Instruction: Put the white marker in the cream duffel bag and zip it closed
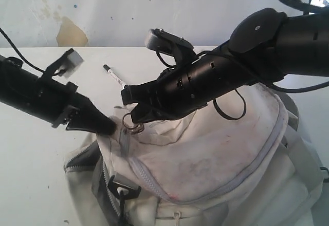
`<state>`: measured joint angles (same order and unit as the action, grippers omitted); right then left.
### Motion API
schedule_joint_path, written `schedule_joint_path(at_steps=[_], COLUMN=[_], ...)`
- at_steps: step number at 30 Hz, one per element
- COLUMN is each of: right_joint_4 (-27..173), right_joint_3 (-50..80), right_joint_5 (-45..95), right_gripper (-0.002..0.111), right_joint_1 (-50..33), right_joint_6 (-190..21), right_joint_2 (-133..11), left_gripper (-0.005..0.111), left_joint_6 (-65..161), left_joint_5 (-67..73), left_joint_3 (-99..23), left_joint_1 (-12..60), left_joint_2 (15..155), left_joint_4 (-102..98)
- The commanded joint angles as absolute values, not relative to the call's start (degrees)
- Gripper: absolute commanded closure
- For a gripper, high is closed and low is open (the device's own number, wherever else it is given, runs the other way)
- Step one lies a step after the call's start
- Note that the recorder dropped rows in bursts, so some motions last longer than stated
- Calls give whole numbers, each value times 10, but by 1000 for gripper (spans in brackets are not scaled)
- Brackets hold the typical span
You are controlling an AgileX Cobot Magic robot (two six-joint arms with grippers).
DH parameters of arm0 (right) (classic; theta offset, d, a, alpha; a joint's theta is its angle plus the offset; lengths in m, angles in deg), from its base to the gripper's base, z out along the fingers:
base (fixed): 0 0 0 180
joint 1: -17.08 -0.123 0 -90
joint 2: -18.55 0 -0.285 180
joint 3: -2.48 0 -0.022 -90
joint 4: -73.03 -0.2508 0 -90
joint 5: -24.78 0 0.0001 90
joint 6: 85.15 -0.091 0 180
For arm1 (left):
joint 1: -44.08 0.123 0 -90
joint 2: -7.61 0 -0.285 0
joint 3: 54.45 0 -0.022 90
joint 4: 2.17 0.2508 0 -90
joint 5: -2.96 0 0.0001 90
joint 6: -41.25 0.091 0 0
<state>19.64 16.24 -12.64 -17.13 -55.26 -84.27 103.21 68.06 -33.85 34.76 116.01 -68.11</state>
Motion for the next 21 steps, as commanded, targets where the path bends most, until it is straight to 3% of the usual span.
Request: schedule_joint_path(at_steps=[1,21], right_joint_4=[211,220], right_joint_3=[158,158], right_joint_5=[-145,-182], right_gripper=[108,108], right_joint_1=[-165,-171], right_joint_6=[-556,-547], right_joint_2=[-823,-773], left_gripper=[107,107], left_joint_6=[1019,845], left_joint_5=[699,588], left_joint_3=[-340,-340], left_joint_1=[387,387], left_joint_2=[1158,1158], left_joint_4=[-777,-843])
